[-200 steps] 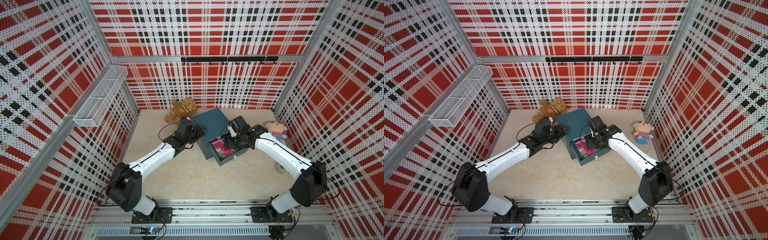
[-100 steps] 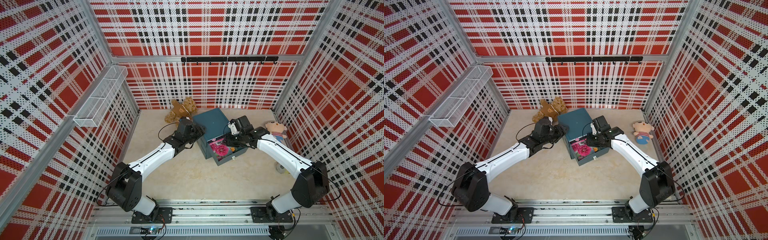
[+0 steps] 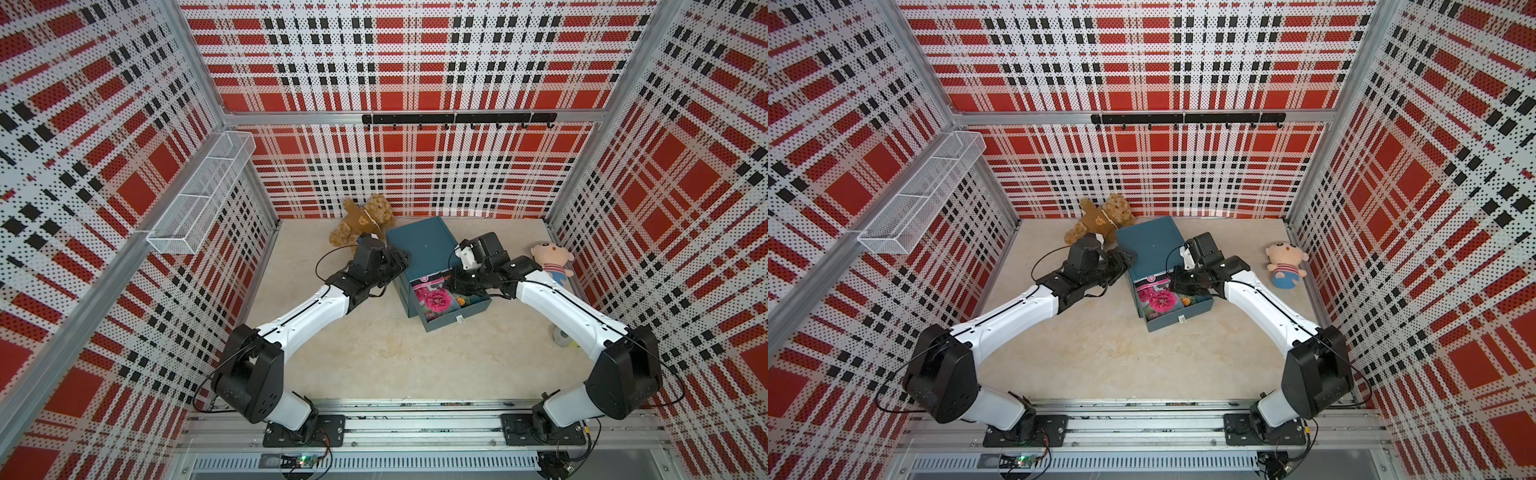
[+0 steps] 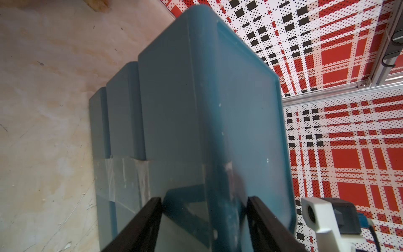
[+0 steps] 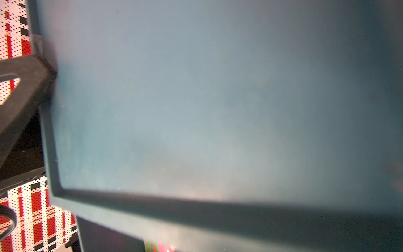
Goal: Take the seed bags out of the drawer
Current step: Pick up the seed packet from the drawer.
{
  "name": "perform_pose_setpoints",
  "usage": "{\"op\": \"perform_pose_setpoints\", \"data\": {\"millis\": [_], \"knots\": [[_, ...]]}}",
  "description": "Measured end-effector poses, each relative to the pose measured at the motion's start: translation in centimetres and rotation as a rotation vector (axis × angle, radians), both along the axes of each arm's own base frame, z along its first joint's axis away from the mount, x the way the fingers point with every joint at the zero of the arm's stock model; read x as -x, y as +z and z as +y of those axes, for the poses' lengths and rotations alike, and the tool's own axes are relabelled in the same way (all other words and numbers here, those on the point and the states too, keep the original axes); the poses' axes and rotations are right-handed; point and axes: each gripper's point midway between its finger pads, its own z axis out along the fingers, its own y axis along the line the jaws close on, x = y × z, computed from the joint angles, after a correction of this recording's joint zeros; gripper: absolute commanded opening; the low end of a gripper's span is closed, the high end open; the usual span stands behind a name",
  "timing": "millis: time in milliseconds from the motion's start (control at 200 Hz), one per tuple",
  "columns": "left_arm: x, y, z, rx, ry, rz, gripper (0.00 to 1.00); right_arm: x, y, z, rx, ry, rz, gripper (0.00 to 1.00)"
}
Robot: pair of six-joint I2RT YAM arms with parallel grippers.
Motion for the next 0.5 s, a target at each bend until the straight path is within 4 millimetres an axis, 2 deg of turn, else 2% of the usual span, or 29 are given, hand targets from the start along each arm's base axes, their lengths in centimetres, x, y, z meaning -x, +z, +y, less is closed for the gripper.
{"op": "perform_pose_setpoints", "data": {"millis": [120,326,501], "knots": [[0.0,0.0,0.0,0.000,0.000,0.000,0.66,0.0,0.8,-0.1,-0.037,-0.020,0.008,0.00],[0.0,0.0,-0.1,0.004,-0.002,-0.001,0.66,0.1,3.6,0.0,-0.171,-0.056,0.023,0.00],[0.0,-0.1,-0.1,0.007,-0.003,-0.006,0.66,0.4,4.4,0.4,-0.245,-0.075,0.085,0.00]]}}
